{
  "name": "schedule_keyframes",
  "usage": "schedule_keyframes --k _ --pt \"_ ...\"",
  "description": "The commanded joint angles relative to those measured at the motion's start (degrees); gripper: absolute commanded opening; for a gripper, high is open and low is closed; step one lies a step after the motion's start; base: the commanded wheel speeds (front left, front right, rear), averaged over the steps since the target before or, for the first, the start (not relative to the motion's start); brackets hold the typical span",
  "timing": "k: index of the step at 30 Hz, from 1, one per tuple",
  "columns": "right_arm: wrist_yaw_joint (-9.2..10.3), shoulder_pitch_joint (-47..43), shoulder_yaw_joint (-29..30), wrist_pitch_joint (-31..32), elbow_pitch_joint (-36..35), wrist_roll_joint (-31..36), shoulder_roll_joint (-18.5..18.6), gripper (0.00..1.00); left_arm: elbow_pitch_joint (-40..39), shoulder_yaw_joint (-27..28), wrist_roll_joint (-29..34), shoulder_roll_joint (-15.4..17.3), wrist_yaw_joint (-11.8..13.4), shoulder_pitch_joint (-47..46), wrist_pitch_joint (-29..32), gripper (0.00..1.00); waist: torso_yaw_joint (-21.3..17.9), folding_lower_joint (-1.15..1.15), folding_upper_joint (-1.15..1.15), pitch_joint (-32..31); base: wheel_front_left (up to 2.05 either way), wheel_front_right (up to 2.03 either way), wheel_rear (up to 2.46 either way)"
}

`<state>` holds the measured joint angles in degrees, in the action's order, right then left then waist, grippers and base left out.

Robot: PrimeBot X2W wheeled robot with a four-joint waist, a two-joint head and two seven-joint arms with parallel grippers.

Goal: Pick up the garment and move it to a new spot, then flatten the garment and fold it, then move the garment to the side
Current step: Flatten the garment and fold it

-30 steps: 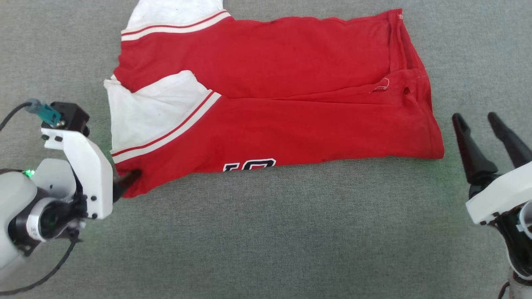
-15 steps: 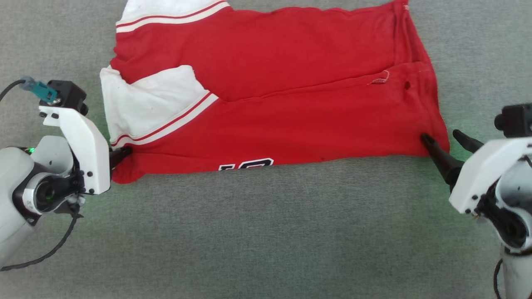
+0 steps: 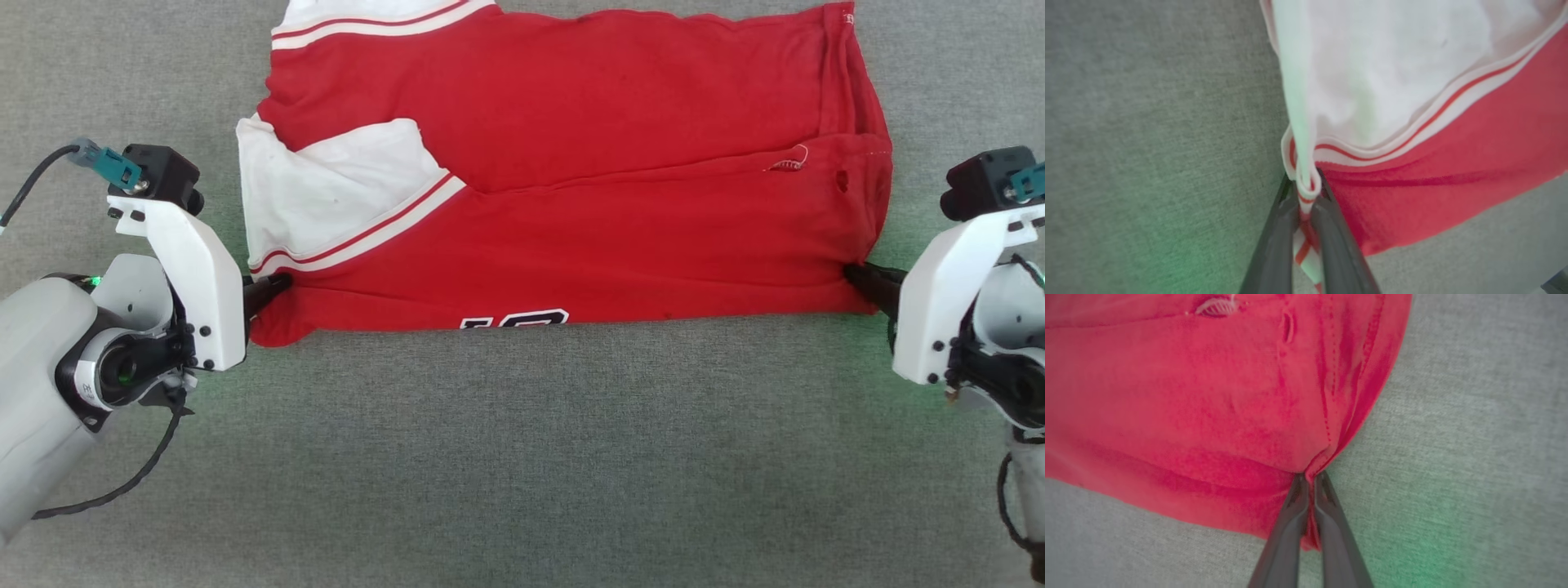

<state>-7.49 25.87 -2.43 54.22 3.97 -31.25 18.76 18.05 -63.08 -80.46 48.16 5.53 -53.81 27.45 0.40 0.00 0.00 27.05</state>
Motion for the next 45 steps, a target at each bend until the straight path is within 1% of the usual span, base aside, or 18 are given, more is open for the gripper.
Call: schedule_keyframes --k 1,5,8,9,13,17,18,21,25,26,29,30,31,32,33,36,40,45 --pt "0.01 -2.0 -1.3 1.8 1.4 -0.6 -0.5 0.0 0.0 -1.9 0.0 -2.0 0.4 2.7 0.8 0.0 0.1 0.0 0.0 -0.2 0.0 0.0 0.0" --pt "0.02 -3.0 0.3 4.1 -2.2 -2.1 1.5 0.0 -3.6 -1.6 -0.6 1.2 1.8 3.5 1.7 0.0 0.6 0.0 0.0 -0.9 0.0 0.0 0.0" --pt "0.02 -4.2 1.8 6.0 -5.4 -2.8 2.3 0.0 -7.8 -0.9 -0.8 4.0 3.6 3.8 1.7 0.0 1.0 0.0 0.0 -1.4 0.0 0.0 0.0" --pt "0.02 -5.2 2.8 7.3 -7.8 -3.4 2.5 0.0 -11.2 -0.6 -0.9 6.0 5.1 4.1 1.7 0.0 1.2 0.0 0.0 -1.7 0.0 0.0 0.0" --pt "0.02 -8.2 4.7 10.5 -13.2 -4.2 3.0 0.0 -18.8 -0.1 -1.1 10.0 8.4 5.3 1.4 0.0 1.6 0.0 0.0 -2.3 0.0 0.0 0.0" --pt "0.02 -11.7 7.0 14.5 -18.1 -4.9 2.8 0.0 -25.8 0.1 -1.8 13.9 11.8 7.5 0.8 0.0 1.7 0.0 0.0 -2.6 0.0 0.0 0.0" --pt "0.02 -11.7 7.0 14.5 -18.1 -4.9 2.8 0.0 -25.8 0.1 -1.8 13.9 11.8 7.5 0.8 0.0 1.7 0.0 0.0 -2.6 0.0 0.0 0.0" --pt "0.02 -14.6 9.1 17.6 -21.0 -4.7 2.0 0.0 -30.0 -0.2 -2.6 16.3 14.1 9.5 0.4 0.0 1.6 0.0 0.0 -2.5 0.0 0.0 0.0" --pt "0.02 -17.5 11.2 19.1 -22.5 -3.8 -0.1 0.0 -31.8 -1.0 -3.7 17.4 16.0 12.4 -0.7 0.0 1.6 0.0 0.0 -2.2 0.0 0.0 0.0" --pt "0.02 -18.0 11.4 19.1 -22.3 -3.5 -0.7 0.0 -31.5 -1.2 -3.8 17.2 16.2 12.9 -0.7 0.0 1.6 0.0 0.0 -2.2 0.0 0.0 0.0" --pt "0.02 -18.1 11.0 17.3 -20.7 -2.7 -2.0 0.0 -29.6 -1.7 -4.4 15.9 15.3 13.8 -0.7 0.0 1.5 0.0 0.0 -2.2 0.0 0.0 0.0" --pt "0.02 -17.9 10.8 16.3 -20.1 -2.4 -2.2 0.16 -28.9 -1.9 -3.9 15.7 15.1 13.8 -0.8 0.43 1.4 0.0 0.0 -2.2 0.0 0.0 0.0" --pt "0.02 -17.5 10.6 15.2 -19.5 -2.1 -2.4 0.35 -28.1 -1.9 -3.8 15.5 14.8 13.6 -0.8 0.69 1.3 0.0 0.0 -2.3 0.0 0.0 0.0" --pt "0.02 -17.3 10.3 13.9 -19.2 -1.8 -2.4 1.0 -27.6 -1.9 -3.6 15.4 14.7 13.3 -0.6 0.89 1.1 0.0 0.0 -2.4 0.0 0.0 0.0" --pt "0.02 -17.2 10.1 12.9 -18.8 -1.7 -2.6 1.0 -27.1 -1.7 -3.3 15.5 14.5 12.7 -0.7 1.0 1.0 0.0 0.0 -2.5 0.0 0.0 0.0" --pt "0.02 -17.0 9.8 10.2 -19.0 -1.6 -2.6 1.0 -27.1 -0.7 -2.4 16.1 13.9 11.0 -0.7 1.0 0.4 0.0 0.0 -3.2 0.0 0.0 0.0" --pt "0.02 -17.4 11.2 5.5 -21.0 -2.6 -3.8 1.0 -27.9 0.4 -0.3 17.8 12.8 7.9 -0.1 1.0 -0.6 0.0 0.0 -4.0 0.0 0.0 0.0" --pt "0.02 -17.2 13.2 -2.7 -24.5 -3.4 -6.9 1.0 -26.3 2.1 2.8 19.1 11.0 2.8 1.4 1.0 -3.1 0.0 0.0 -4.5 0.0 0.0 0.0"
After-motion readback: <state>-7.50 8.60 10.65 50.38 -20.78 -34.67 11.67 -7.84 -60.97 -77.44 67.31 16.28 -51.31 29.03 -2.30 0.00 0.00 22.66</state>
